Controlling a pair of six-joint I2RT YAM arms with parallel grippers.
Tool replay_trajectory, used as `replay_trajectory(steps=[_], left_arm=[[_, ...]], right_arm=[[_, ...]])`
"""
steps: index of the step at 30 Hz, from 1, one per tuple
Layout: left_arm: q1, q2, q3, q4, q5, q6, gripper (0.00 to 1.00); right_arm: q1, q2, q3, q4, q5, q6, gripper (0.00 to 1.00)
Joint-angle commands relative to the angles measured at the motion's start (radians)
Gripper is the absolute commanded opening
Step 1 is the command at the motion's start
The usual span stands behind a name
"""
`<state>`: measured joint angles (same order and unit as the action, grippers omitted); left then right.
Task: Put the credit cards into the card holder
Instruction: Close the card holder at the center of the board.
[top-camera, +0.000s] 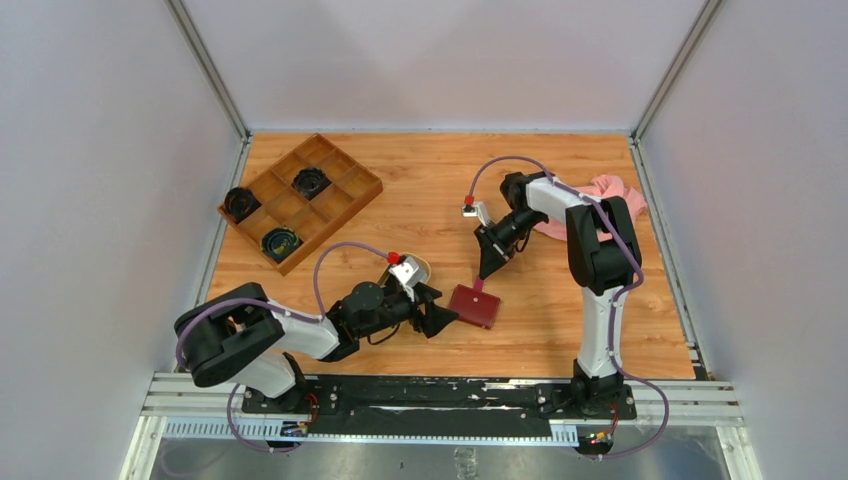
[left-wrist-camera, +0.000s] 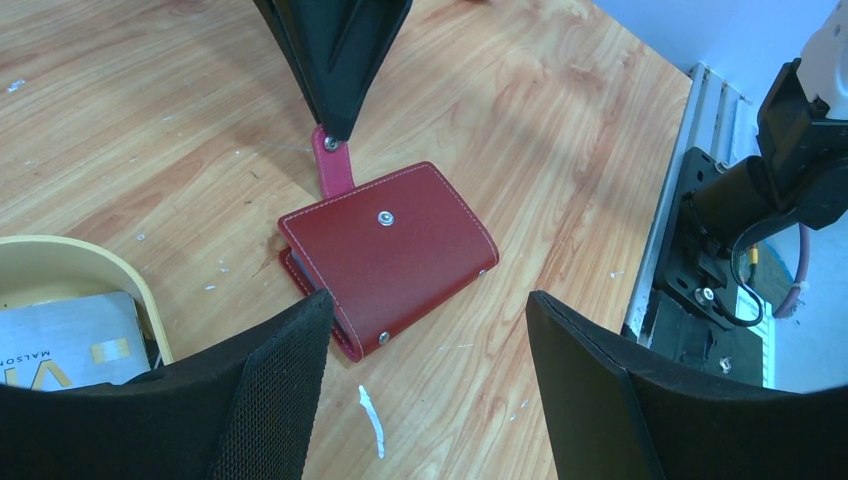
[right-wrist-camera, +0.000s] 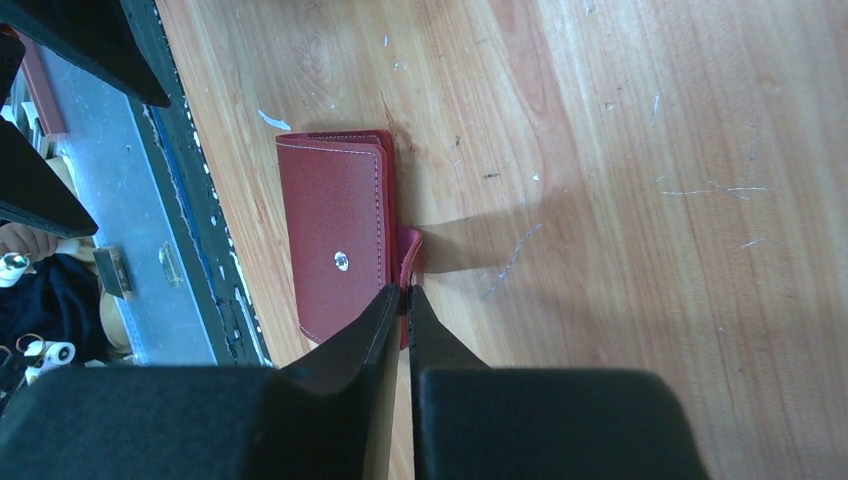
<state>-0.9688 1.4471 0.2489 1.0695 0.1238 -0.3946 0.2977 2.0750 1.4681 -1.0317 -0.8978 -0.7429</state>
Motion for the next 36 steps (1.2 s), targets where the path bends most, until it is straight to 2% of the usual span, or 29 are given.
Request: replay_trajectory(steps=[1, 12, 17, 21, 27, 33, 36], left_arm=[[0.008, 0.016, 0.017, 0.035, 0.003, 0.004, 0.75], [0.01, 0.032, 0.028, 0.046, 0.009, -0.021, 0.74], [0.013, 0.096, 0.056, 0.091, 0.03, -0.108, 0.51], [0.013, 0.148, 0.062, 0.181, 0.062, -0.186, 0.4], [0.013, 0.208, 0.088, 0.165, 0.02, -0.282, 0.18], [0.013, 0.3, 0.149, 0.129, 0.012, -0.334, 0.04], [0.013, 0.335, 0.165, 0.101, -0.012, -0.344, 0.02]], right_arm=[[-0.011, 0.008, 0.028, -0.039, -0.018, -0.019, 0.09], [-0.008, -0.006, 0.018, -0.041, -0.015, -0.04, 0.0], [0.008, -0.072, -0.03, -0.024, -0.017, -0.087, 0.0], [0.034, -0.104, -0.071, 0.03, 0.03, -0.083, 0.0], [0.058, -0.208, -0.165, 0.125, 0.076, -0.095, 0.0], [0.106, -0.286, -0.238, 0.216, 0.136, -0.081, 0.0], [0.12, -0.279, -0.245, 0.222, 0.16, -0.076, 0.0]])
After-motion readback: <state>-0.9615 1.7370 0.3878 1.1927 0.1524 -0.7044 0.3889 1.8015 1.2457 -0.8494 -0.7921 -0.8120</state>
